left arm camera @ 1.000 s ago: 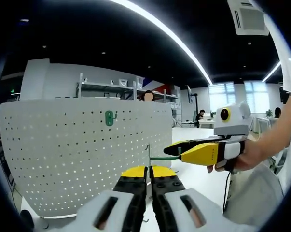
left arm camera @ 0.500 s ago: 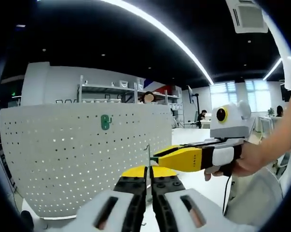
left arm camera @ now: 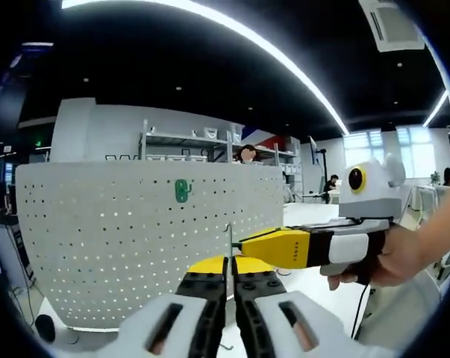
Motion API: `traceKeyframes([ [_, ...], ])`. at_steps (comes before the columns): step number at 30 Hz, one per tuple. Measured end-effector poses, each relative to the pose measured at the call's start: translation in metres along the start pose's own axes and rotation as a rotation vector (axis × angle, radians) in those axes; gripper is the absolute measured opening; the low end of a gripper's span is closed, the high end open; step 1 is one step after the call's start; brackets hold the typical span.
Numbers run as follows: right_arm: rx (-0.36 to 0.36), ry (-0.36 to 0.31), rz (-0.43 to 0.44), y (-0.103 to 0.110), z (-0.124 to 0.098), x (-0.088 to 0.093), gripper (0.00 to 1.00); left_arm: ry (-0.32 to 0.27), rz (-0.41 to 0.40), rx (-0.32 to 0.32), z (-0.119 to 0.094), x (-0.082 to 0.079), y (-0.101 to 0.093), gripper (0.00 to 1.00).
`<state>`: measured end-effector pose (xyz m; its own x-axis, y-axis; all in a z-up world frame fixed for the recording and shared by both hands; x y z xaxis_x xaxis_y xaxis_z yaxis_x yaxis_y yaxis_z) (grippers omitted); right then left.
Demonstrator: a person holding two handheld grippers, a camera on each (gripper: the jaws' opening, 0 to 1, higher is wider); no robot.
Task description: Insert the hook assembly into the mounting plate slot until the hook locks in place.
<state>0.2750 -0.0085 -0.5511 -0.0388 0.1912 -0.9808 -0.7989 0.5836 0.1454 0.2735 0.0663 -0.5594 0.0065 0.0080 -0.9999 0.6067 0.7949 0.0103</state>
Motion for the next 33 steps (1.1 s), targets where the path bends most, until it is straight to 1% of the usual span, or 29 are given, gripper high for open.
traceKeyframes([
  [1, 0.001, -0.002, 0.004, 0.0001, 0.0003, -0.0001, 0.03, -0.003, -0.021, -0.002, 0.0, 0.0001, 0.0001, 0.01],
  [3, 0.006, -0.009, 0.018, 0.0002, 0.0012, -0.0004, 0.03, -0.006, -0.03, -0.004, -0.0002, 0.0003, 0.0001, 0.01],
  [6, 0.009, -0.013, 0.009, 0.0005, 0.0023, -0.0006, 0.03, -0.011, -0.053, -0.002, -0.0002, 0.0007, 0.0001, 0.01],
  [7, 0.008, -0.009, 0.025, 0.0004, 0.003, 0.0001, 0.02, -0.009, -0.055, -0.003, -0.0004, 0.0012, 0.0006, 0.01],
  [9, 0.007, -0.008, 0.023, -0.0004, 0.0036, 0.0007, 0.02, -0.008, -0.052, -0.003, -0.0006, 0.0016, 0.0009, 0.01],
  [10, 0.007, -0.013, 0.031, -0.0001, 0.0039, -0.0002, 0.02, -0.01, -0.081, 0.013, 0.0, 0.0021, -0.0007, 0.01],
  [12, 0.009, -0.009, 0.022, 0.0002, 0.0042, -0.0013, 0.02, -0.013, -0.072, 0.01, -0.0001, 0.0016, -0.0006, 0.01],
  [14, 0.009, 0.0, 0.052, -0.0007, 0.0044, 0.0007, 0.02, -0.005, -0.078, 0.01, -0.0003, 0.0028, -0.0008, 0.01],
  [15, 0.011, 0.003, 0.053, -0.0005, 0.0043, 0.001, 0.02, -0.003, -0.072, 0.011, -0.0002, 0.0035, -0.0004, 0.01],
  [17, 0.014, 0.0, 0.063, -0.0003, 0.0044, 0.0009, 0.02, -0.006, -0.07, 0.012, -0.0003, 0.003, -0.0005, 0.01],
  [18, 0.018, -0.004, 0.089, -0.0004, 0.0045, 0.0005, 0.02, -0.008, -0.072, 0.012, -0.0002, 0.0024, -0.0006, 0.01],
  [20, 0.021, -0.009, 0.109, -0.0008, 0.0045, -0.0001, 0.02, -0.013, -0.07, 0.015, 0.0001, 0.0016, -0.0006, 0.01],
  [22, 0.017, -0.014, 0.129, -0.0013, 0.0042, -0.0007, 0.02, -0.021, -0.093, 0.021, 0.0001, 0.0012, -0.0011, 0.01],
  [24, 0.019, -0.005, 0.125, -0.0011, 0.0041, 0.0004, 0.02, -0.015, -0.073, 0.021, 0.0001, 0.0022, -0.0009, 0.01],
  [26, 0.014, -0.012, 0.142, -0.0012, 0.0036, 0.002, 0.02, -0.015, -0.087, 0.022, -0.0002, 0.003, -0.0013, 0.01],
  [28, 0.013, -0.006, 0.152, -0.001, 0.0035, 0.0031, 0.02, -0.009, -0.072, 0.024, 0.0, 0.0045, -0.0017, 0.01],
  [30, 0.011, -0.003, 0.185, -0.0017, 0.0037, 0.0037, 0.02, -0.008, -0.07, 0.025, 0.0001, 0.005, -0.0014, 0.01],
  [33, 0.015, 0.002, 0.188, -0.0014, 0.0038, 0.004, 0.01, -0.007, -0.072, 0.025, 0.0003, 0.0047, -0.0011, 0.01],
])
Point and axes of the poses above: the point that each gripper's makers call its tool centre point, and the gripper's own axes: z roughly forward along the fingers, y roughly to its left, x roughly out of its underside, the point moved 5 cm from there along -z, roughly backward along the fingers
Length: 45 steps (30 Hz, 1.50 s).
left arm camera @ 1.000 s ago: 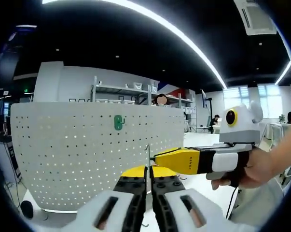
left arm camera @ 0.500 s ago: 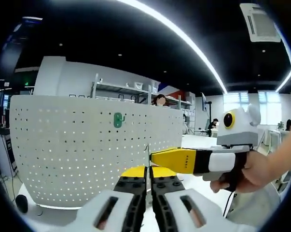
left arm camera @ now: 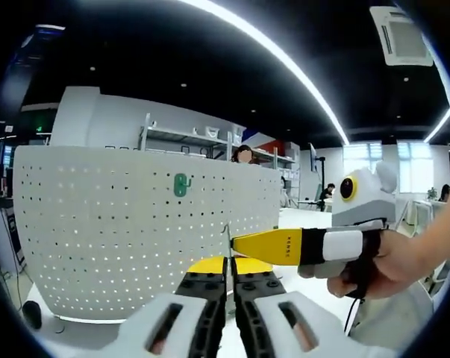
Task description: Insert the hook assembly into the mounting plate slot until the hook locks in place.
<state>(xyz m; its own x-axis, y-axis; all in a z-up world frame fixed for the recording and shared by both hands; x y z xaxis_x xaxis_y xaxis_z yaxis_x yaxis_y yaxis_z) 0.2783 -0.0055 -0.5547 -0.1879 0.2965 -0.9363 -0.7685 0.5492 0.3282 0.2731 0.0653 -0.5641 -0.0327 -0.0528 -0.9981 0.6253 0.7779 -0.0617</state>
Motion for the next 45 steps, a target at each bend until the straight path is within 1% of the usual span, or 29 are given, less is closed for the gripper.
traceKeyframes([
  [2, 0.007, 0.01, -0.015, 0.001, 0.0, 0.001, 0.0, 0.002, 0.003, 0.0, 0.0, 0.001, 0.0, 0.01],
  [5, 0.006, 0.013, 0.012, 0.0, -0.001, 0.001, 0.0, 0.003, 0.005, 0.002, 0.0, 0.002, 0.0, 0.01],
  [8, 0.012, 0.018, 0.005, 0.0, -0.002, 0.002, 0.0, 0.005, 0.001, 0.006, 0.001, 0.003, -0.001, 0.01],
  [15, 0.016, 0.013, 0.011, -0.001, -0.002, 0.002, 0.0, -0.001, 0.047, -0.004, 0.001, 0.003, 0.0, 0.02],
  [24, 0.014, 0.017, -0.002, -0.001, 0.0, 0.002, 0.0, 0.004, 0.043, 0.001, 0.001, 0.004, 0.002, 0.04],
  [26, 0.015, 0.02, 0.0, 0.0, -0.001, 0.002, 0.0, 0.014, 0.035, 0.008, 0.002, 0.005, 0.002, 0.04],
  [28, 0.016, 0.014, 0.011, -0.001, -0.001, 0.002, 0.0, 0.039, 0.058, 0.011, 0.003, 0.008, 0.002, 0.06],
  [29, 0.017, 0.014, 0.012, -0.001, -0.002, 0.002, 0.0, 0.049, 0.054, 0.018, 0.003, 0.01, 0.002, 0.1],
  [30, 0.018, 0.014, 0.006, -0.001, -0.002, 0.002, 0.0, 0.066, 0.026, 0.022, 0.004, 0.013, 0.002, 0.17],
  [32, 0.012, 0.025, -0.016, 0.001, -0.001, 0.001, 0.0, 0.083, 0.022, 0.018, 0.006, 0.017, 0.004, 0.3],
  [33, 0.012, 0.022, -0.015, 0.001, -0.001, 0.001, 0.0, 0.101, 0.006, 0.017, 0.006, 0.02, 0.005, 0.37],
  [34, 0.014, 0.018, -0.006, 0.0, -0.001, 0.001, 0.0, 0.102, -0.015, 0.015, 0.007, 0.021, 0.006, 0.41],
  [35, 0.015, 0.018, -0.008, 0.0, -0.001, 0.0, 0.0, 0.103, -0.019, 0.015, 0.007, 0.022, 0.007, 0.45],
  [39, 0.016, 0.021, -0.006, -0.001, -0.002, 0.001, 0.0, 0.11, 0.002, -0.011, 0.007, 0.025, 0.011, 0.67],
  [42, 0.015, 0.026, 0.011, -0.001, -0.001, 0.002, 0.0, 0.122, -0.012, -0.028, 0.007, 0.028, 0.014, 0.78],
  [43, 0.015, 0.032, 0.008, 0.0, -0.001, 0.003, 0.0, 0.119, -0.016, -0.031, 0.006, 0.027, 0.014, 0.79],
  [45, 0.013, 0.034, 0.006, 0.0, 0.0, 0.003, 0.0, 0.121, -0.006, -0.034, 0.006, 0.027, 0.015, 0.78],
])
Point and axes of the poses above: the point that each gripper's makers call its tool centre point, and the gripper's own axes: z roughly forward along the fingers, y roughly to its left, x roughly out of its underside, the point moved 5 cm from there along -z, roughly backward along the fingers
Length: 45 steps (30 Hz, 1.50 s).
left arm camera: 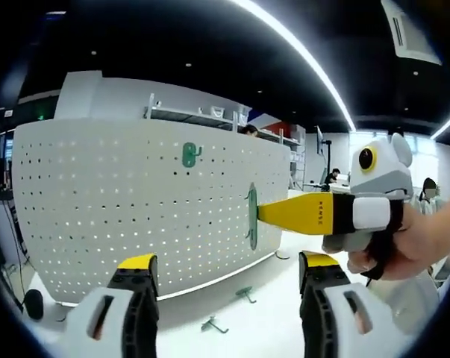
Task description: Insert the hook assembly into the mounting plate slot until the hook locks in place.
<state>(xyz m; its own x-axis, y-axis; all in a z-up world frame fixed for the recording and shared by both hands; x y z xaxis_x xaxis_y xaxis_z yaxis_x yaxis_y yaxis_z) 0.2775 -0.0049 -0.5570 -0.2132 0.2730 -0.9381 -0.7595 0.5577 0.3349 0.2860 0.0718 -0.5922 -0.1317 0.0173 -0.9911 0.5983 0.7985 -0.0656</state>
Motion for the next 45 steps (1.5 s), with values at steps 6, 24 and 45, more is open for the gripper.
traceKeyframes([
  [6, 0.002, 0.003, -0.003, 0.0, 0.002, -0.001, 0.0, 0.005, 0.0, -0.002, -0.001, 0.0, 0.001, 0.77],
  [24, 0.545, 0.018, -0.167, -0.066, -0.047, -0.014, 0.0, 0.016, -0.009, -0.028, -0.003, 0.005, 0.007, 0.75],
  [45, 0.562, -0.02, -0.226, -0.082, -0.027, -0.037, 0.0, 0.016, -0.013, -0.066, -0.011, 0.006, 0.019, 0.74],
])
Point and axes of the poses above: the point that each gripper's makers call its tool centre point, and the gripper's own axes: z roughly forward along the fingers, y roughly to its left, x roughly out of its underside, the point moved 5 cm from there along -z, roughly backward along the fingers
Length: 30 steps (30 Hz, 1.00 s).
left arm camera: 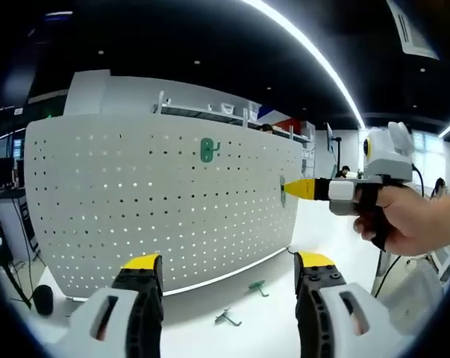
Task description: Insert the hook assembly into the mounting plate slot until the hook locks in place.
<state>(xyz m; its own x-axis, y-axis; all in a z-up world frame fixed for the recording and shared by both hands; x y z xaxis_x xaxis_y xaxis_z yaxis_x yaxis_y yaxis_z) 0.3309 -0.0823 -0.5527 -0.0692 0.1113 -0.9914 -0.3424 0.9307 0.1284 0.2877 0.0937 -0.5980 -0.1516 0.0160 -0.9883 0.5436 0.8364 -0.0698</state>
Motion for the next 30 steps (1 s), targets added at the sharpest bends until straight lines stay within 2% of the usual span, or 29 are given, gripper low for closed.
traceKeyframes([
  [25, 0.051, -0.102, -0.061, -0.014, 0.054, -0.042, 0.01, -0.024, -0.038, -0.027, -0.012, -0.003, 0.011, 0.73],
  [30, 0.071, -0.145, -0.072, -0.02, 0.06, -0.053, 0.01, -0.03, -0.042, -0.024, -0.013, -0.004, 0.011, 0.71],
])
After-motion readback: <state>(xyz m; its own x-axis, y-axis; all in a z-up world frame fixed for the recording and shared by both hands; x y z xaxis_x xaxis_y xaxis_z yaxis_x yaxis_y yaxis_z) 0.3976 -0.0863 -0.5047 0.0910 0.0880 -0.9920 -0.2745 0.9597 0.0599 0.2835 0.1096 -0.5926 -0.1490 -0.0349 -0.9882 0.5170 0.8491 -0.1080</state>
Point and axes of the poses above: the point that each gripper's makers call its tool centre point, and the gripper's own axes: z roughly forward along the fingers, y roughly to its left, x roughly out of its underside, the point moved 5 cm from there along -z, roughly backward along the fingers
